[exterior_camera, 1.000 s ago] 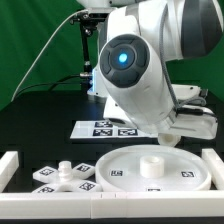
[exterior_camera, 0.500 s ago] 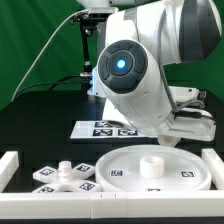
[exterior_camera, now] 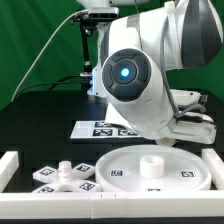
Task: Assemble round table
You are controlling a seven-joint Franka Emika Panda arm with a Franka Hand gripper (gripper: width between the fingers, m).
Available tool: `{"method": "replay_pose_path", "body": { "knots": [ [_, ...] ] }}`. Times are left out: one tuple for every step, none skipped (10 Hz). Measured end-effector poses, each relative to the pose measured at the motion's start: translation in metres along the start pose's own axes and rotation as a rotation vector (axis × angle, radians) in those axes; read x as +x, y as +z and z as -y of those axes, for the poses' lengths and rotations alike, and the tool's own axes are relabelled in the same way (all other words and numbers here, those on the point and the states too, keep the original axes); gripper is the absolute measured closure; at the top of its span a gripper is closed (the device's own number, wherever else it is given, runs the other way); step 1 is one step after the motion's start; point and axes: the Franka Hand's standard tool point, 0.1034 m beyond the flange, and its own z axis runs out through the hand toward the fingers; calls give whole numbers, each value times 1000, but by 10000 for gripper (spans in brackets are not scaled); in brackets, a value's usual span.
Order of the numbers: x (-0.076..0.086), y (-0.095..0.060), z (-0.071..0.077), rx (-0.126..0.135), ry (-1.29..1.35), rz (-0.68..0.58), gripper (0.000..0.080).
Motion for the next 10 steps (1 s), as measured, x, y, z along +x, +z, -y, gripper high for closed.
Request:
{"method": "replay_pose_path", "body": {
  "knots": [
    [0,0,0,0,0,0,396],
    [0,0,0,0,0,0,396],
    [0,0,0,0,0,-1,396],
    [-5,-11,0,-2,-26,-11,396],
    [-20,-31,-4,11,-62,-6,396],
    [-27,-57,-9,27,-74,-40,396],
    [-33,-78,-4,38,-90,-97,396],
    [-38,-87,4,23,-89,-152,396],
    [-33,-87,8,31,-100,-213,396],
    [-31,-88,10,42,-102,-288,396]
  ]
}}
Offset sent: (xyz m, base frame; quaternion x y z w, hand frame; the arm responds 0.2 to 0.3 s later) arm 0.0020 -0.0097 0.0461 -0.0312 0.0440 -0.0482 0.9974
